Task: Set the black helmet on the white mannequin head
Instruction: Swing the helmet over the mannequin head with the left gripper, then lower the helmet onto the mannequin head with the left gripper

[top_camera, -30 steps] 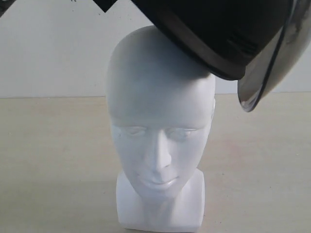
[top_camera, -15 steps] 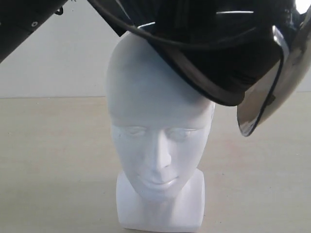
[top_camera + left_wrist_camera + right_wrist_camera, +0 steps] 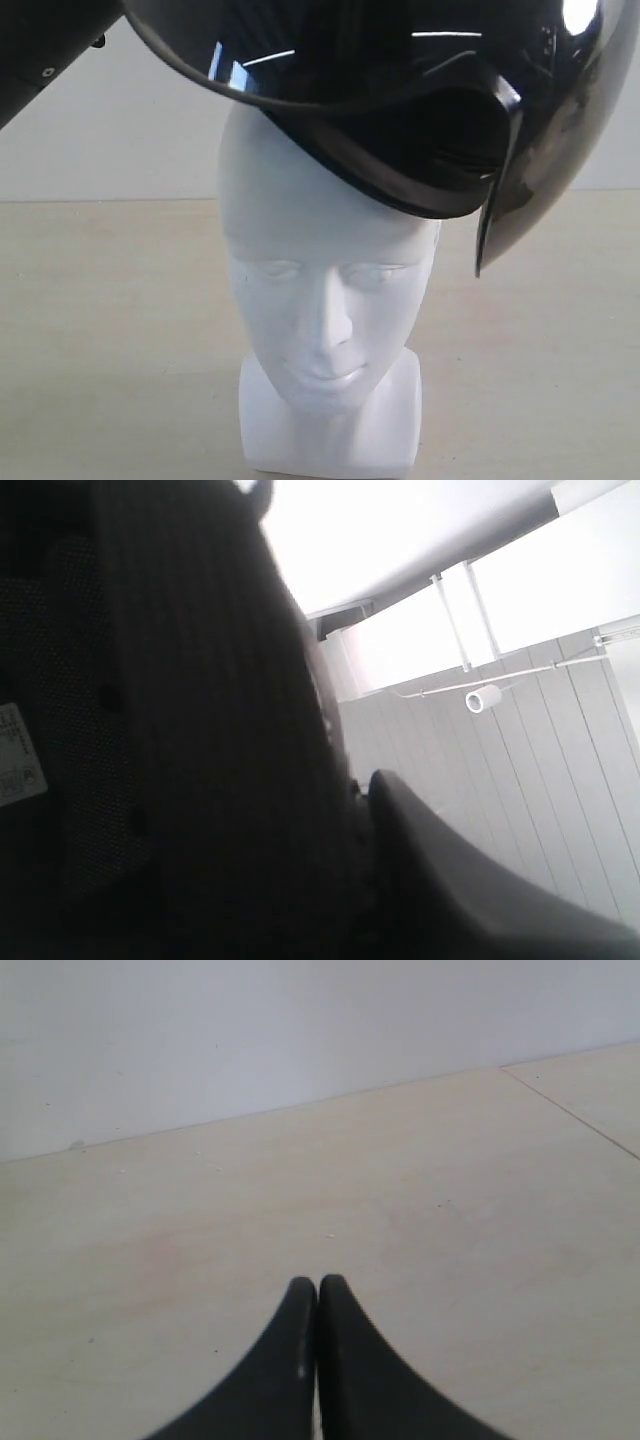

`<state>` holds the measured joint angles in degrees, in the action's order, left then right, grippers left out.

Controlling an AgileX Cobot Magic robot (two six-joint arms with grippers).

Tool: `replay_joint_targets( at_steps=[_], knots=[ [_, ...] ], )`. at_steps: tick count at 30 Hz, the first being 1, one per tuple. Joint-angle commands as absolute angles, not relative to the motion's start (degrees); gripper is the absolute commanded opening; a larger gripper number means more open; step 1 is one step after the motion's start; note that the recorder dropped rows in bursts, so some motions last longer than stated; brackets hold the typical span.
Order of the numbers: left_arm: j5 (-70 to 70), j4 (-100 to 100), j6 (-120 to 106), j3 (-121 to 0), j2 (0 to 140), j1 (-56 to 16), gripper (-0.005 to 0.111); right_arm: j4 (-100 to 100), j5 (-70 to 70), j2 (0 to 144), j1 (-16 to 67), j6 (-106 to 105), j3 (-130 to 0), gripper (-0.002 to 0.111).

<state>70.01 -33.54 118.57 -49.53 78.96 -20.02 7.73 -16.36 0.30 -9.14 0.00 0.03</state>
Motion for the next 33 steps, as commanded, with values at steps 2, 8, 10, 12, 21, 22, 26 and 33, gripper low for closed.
replay_joint_targets(
  at_steps=[2,8,10,12,21,22,26,33],
  knots=[
    [70.0,-31.7,116.2,-47.6,78.8,-17.6,0.004,7.4,-16.2,0.0,-9.0,0.0,0.0,0.0],
    [70.0,-32.0,114.9,-47.4,78.8,-17.2,0.004,7.4,-16.2,0.0,-9.0,0.0,0.0,0.0],
    [70.0,-32.0,114.6,-47.4,78.8,-17.2,0.004,7.4,-16.2,0.0,-9.0,0.0,0.0,0.0],
    [70.0,-32.0,114.6,-47.4,79.0,-17.2,0.004,7.4,-16.2,0.0,-9.0,0.0,0.0,0.0],
    [70.0,-32.0,113.7,-47.4,80.7,-17.2,0.004,7.4,-16.2,0.0,-9.0,0.0,0.0,0.0],
    [70.0,-32.0,113.0,-47.4,80.7,-17.2,0.004,7.4,-16.2,0.0,-9.0,0.0,0.0,0.0],
    [70.0,-32.1,112.8,-47.4,80.7,-16.7,0.004,7.4,-16.2,0.0,-9.0,0.0,0.0,0.0],
    [70.0,-32.4,112.9,-45.5,80.7,-12.4,0.004,7.4,-16.2,0.0,-9.0,0.0,0.0,0.0]
  ],
)
